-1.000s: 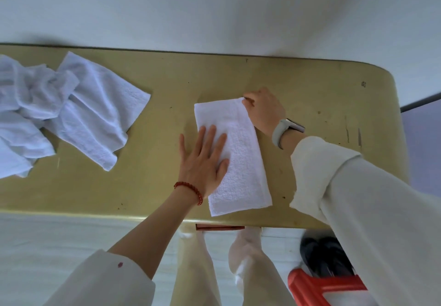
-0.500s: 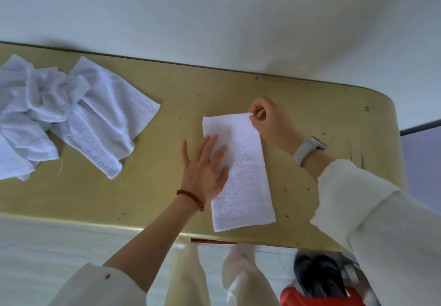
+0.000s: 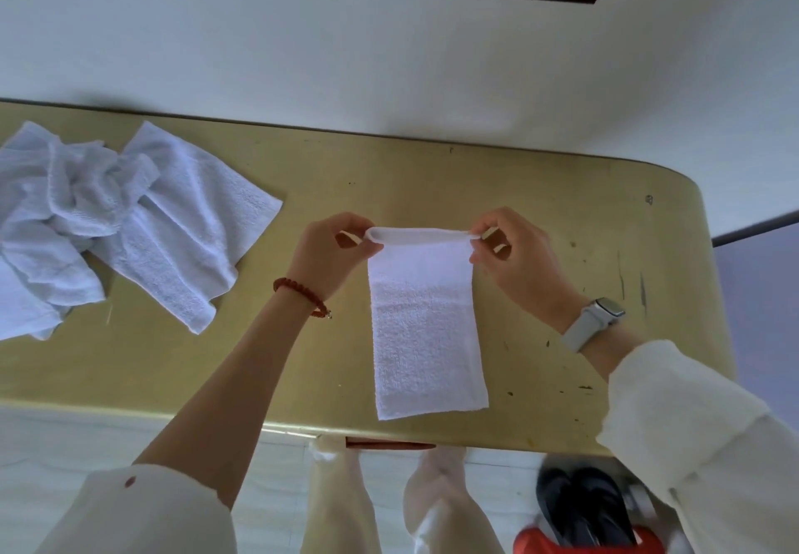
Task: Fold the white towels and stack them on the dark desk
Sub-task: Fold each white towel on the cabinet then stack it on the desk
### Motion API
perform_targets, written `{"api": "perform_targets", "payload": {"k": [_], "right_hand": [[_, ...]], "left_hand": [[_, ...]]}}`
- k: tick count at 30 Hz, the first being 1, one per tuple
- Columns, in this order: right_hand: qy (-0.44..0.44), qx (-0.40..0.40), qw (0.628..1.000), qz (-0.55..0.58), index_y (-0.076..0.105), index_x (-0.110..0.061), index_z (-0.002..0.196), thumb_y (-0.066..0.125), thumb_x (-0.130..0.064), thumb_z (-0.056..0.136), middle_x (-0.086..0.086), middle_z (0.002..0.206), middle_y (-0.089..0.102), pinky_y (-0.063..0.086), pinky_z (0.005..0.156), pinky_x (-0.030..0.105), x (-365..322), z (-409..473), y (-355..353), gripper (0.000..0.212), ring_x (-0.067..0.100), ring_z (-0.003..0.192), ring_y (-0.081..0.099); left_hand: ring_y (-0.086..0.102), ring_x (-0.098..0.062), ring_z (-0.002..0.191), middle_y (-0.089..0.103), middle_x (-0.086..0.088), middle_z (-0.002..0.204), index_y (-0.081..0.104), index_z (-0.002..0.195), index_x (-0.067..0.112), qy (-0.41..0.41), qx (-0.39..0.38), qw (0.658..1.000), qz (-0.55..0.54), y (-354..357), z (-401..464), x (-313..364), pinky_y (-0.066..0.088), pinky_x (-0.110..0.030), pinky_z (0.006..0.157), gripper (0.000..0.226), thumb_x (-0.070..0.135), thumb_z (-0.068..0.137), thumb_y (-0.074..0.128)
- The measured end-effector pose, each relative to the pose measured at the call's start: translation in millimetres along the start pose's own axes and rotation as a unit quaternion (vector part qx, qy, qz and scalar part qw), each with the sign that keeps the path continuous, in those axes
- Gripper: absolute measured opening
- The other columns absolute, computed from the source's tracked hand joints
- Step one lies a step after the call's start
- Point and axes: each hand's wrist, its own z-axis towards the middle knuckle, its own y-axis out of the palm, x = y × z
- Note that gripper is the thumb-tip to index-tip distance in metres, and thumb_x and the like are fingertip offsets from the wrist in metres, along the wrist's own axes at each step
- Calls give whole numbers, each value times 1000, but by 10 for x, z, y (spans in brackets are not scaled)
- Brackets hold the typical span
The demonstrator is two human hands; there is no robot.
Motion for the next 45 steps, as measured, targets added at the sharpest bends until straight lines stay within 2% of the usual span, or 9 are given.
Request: {"api": "perform_targets", "payload": {"k": [4, 8, 14, 18, 23, 30, 39, 42, 45], "right_hand": [[-44, 45, 998, -15, 60, -6, 108, 52, -2, 89, -4, 96, 54, 51, 65, 14, -4, 25, -28, 21, 5, 70, 63], [-116, 73, 988, -65, 65, -3, 99, 56, 1, 85, 4, 96, 58, 55, 62, 27, 78, -115, -27, 17, 13, 71, 62], [-153, 23, 979, -129, 64, -9, 92, 46, -17, 83, 0, 97, 57, 50, 42, 30, 292, -578, 163, 22, 14, 55, 54], [-146, -23, 976, -157, 62, -11, 90, 44, -18, 83, -4, 98, 51, 35, 49, 14, 350, -810, 318, 21, 6, 63, 47], [-161, -55, 970, -172, 57, -12, 91, 61, -6, 77, 6, 90, 61, 39, 45, 15, 391, -979, 404, 15, 13, 64, 55], [-174, -77, 962, -196, 47, -18, 92, 44, -18, 84, 4, 91, 58, 41, 48, 17, 449, -1075, 445, 8, 14, 73, 56], [-191, -83, 958, -194, 51, -13, 99, 45, -15, 86, 1, 107, 47, 54, 66, 25, 602, -1198, 461, 15, 18, 110, 45], [-183, -70, 959, -204, 52, -14, 104, 47, -19, 83, 5, 110, 53, 47, 87, 32, 565, -1242, 413, 21, 21, 113, 45], [-168, -2, 958, -231, 50, -16, 107, 44, -17, 84, 4, 113, 52, 41, 89, 37, 431, -1183, 414, 23, 21, 109, 47]], "left_hand": [[59, -4, 61, 57, 16, 79, 61, 74, 20, 67, 98, 993, 31, 74, -36, 172, 49, -11, 60, 21, 0, 78, 64], [59, -7, 67, 58, 6, 89, 67, 79, 5, 201, 128, 967, 90, 130, -196, 106, 46, -4, 61, 16, -9, 75, 61], [62, -18, 56, 52, 9, 100, 53, 85, 22, 292, 80, 933, 193, 210, -547, -379, 51, -29, 43, 16, 8, 78, 49], [58, -15, 48, 51, 11, 103, 48, 84, 24, 310, 52, 915, 255, 264, -717, -567, 42, -22, 35, 19, 8, 74, 47], [57, -16, 47, 69, 7, 92, 47, 82, 23, 339, 30, 896, 287, 303, -863, -639, 35, -16, 36, 18, 7, 73, 47], [60, -14, 55, 70, 1, 101, 44, 81, 20, 338, -39, 895, 289, 231, -913, -689, 39, -17, 36, 12, 9, 76, 44], [56, -21, 114, 63, -8, 116, 66, 82, 12, 342, -90, 892, 281, 173, -983, -844, 56, -29, 51, 17, 13, 83, 49], [51, -23, 119, 63, -8, 117, 70, 83, 13, 340, -92, 897, 269, 153, -1017, -837, 56, -30, 55, 16, 16, 79, 54], [53, -22, 113, 66, -7, 107, 71, 78, 12, 353, -35, 900, 254, 196, -1040, -757, 55, -32, 67, 15, 15, 79, 56]]}}
